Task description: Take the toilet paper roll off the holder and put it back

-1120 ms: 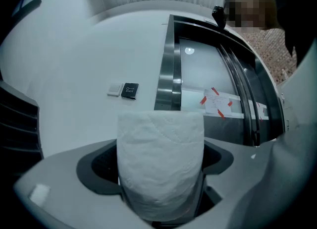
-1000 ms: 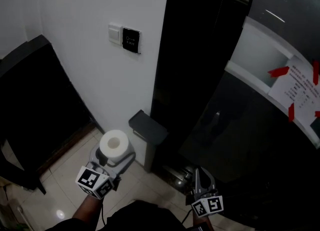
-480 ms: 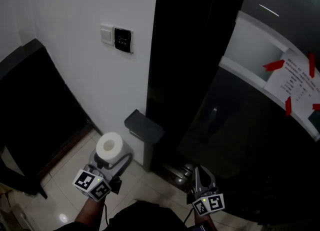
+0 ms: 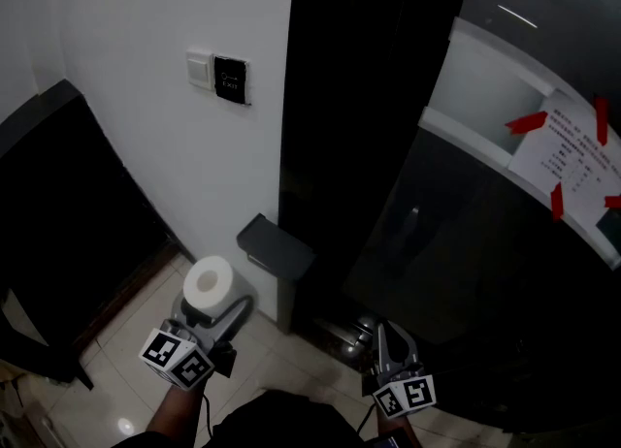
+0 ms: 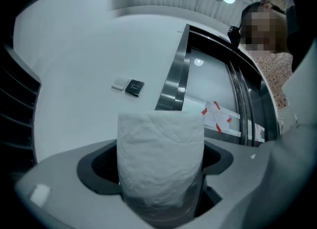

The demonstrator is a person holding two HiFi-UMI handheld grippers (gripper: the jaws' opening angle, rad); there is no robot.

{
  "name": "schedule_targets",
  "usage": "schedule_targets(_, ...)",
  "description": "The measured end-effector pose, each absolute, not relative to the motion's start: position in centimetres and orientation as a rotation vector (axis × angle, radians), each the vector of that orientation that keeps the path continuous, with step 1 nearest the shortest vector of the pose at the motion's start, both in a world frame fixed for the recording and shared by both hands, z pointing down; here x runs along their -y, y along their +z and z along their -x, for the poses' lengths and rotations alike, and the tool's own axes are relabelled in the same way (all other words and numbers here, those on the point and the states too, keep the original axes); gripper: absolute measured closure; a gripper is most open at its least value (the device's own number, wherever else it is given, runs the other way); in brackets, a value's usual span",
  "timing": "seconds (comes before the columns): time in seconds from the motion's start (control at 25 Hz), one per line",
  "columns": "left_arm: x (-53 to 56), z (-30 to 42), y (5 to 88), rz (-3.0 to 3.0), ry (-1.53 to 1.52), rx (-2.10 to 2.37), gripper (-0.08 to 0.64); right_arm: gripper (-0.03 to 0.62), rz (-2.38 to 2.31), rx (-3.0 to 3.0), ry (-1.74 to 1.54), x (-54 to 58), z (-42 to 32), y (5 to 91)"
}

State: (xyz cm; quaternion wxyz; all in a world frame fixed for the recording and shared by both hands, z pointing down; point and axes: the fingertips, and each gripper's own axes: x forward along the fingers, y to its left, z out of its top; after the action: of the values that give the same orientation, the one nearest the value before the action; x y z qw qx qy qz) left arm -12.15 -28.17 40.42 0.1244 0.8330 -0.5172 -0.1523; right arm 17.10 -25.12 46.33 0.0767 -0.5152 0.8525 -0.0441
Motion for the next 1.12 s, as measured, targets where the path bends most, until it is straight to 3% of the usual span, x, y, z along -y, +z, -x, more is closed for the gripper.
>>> schedule_targets(0.52,28.7,11.2,40.6,-2.391,-0.487,1.473,0.103,0.578,1.551,-2.546,-0.134,25.1,-17.7,46.3)
schedule_targets(1.12,29.6,0.3,40.3,-2.323,-0.727,0.842,0.101,0.578,1.675,-2.484,-0.091,23.6,-21.2,45.5)
